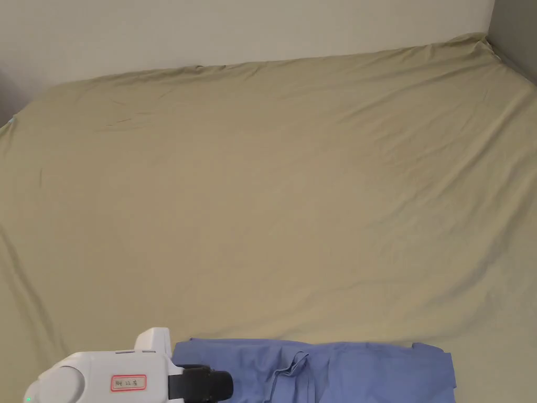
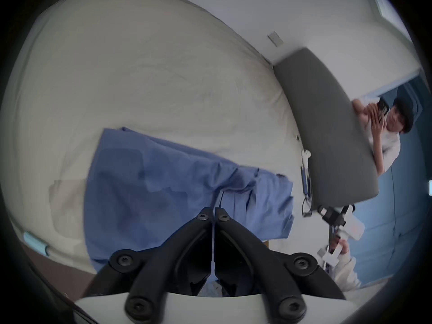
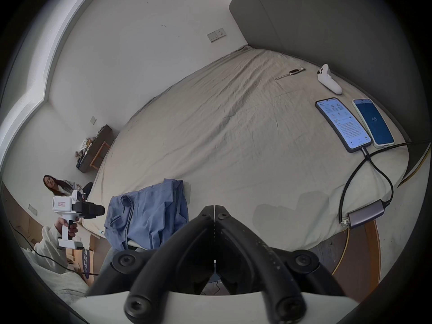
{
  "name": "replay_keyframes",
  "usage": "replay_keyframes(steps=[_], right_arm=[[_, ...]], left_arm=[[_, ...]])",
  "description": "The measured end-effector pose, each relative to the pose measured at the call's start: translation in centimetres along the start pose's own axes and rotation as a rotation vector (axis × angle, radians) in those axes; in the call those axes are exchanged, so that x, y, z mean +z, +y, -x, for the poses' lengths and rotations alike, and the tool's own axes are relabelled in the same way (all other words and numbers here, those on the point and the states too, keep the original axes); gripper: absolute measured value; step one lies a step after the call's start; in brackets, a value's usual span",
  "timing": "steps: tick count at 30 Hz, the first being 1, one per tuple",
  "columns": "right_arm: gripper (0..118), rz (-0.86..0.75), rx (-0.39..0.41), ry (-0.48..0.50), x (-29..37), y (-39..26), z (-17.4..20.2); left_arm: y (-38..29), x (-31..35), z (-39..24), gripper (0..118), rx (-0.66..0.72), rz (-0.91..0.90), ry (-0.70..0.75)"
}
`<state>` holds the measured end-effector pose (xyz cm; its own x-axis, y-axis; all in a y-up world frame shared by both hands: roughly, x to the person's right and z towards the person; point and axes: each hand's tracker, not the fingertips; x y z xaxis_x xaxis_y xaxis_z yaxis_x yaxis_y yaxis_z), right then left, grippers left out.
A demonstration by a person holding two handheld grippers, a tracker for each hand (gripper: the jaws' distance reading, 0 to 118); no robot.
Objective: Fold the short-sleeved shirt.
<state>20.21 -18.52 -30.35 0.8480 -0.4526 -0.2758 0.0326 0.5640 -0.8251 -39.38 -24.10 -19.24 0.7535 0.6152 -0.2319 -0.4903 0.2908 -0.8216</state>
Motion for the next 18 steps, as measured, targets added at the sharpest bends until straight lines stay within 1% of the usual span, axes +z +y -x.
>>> replay_keyframes(steps=[1,2,3,4,6,8,10,11,12,13,15,16,18], right_arm=[[0,0.003,-0.001,-0.001,-0.1,0.0,0.0],[0,0.006,-0.003,0.000,-0.1,-0.1,0.0],[0,0.007,-0.006,-0.002,-0.1,-0.2,0.1],[0,0.011,-0.008,-0.004,-0.1,-0.2,0.0],[0,0.018,-0.006,-0.014,0.0,-0.3,0.1],[0,0.021,-0.001,-0.024,0.3,-0.3,0.0],[0,0.019,-0.005,-0.033,0.6,-0.2,-0.1],[0,0.017,-0.007,-0.034,0.7,-0.1,-0.1],[0,0.015,-0.008,-0.035,0.7,-0.1,-0.1],[0,0.015,-0.008,-0.037,0.7,0.0,0.0],[0,0.011,-0.003,-0.035,0.9,0.3,0.2],[0,0.007,-0.003,-0.029,0.9,0.3,-0.3],[0,0.006,0.002,-0.022,0.7,0.5,-0.4]], left_arm=[[0.0,-1.1,0.1,0,0.003,-0.002,-0.018],[0.0,-2.5,0.3,0,-0.005,-0.005,-0.005],[-0.4,-4.0,-0.7,0,-0.006,0.000,-0.012],[-0.6,-5.6,-1.1,0,-0.001,0.016,-0.044],[-1.2,-8.2,-1.9,0,0.030,0.061,-0.057],[-2.1,-10.8,-3.2,0,0.017,0.121,-0.128],[-3.5,-13.2,-5.4,0,-0.067,0.187,-0.163],[-4.1,-13.9,-6.4,0,-0.110,0.208,-0.158],[-4.6,-14.4,-7.1,0,-0.141,0.202,-0.160],[-4.9,-14.2,-7.8,0,-0.157,0.164,-0.166],[-4.6,-12.6,-8.4,0,-0.104,0.115,-0.270],[-4.2,-11.4,-8.5,0,-0.081,0.085,-0.289],[-3.0,-8.3,-7.9,0,-0.075,0.011,-0.276]])
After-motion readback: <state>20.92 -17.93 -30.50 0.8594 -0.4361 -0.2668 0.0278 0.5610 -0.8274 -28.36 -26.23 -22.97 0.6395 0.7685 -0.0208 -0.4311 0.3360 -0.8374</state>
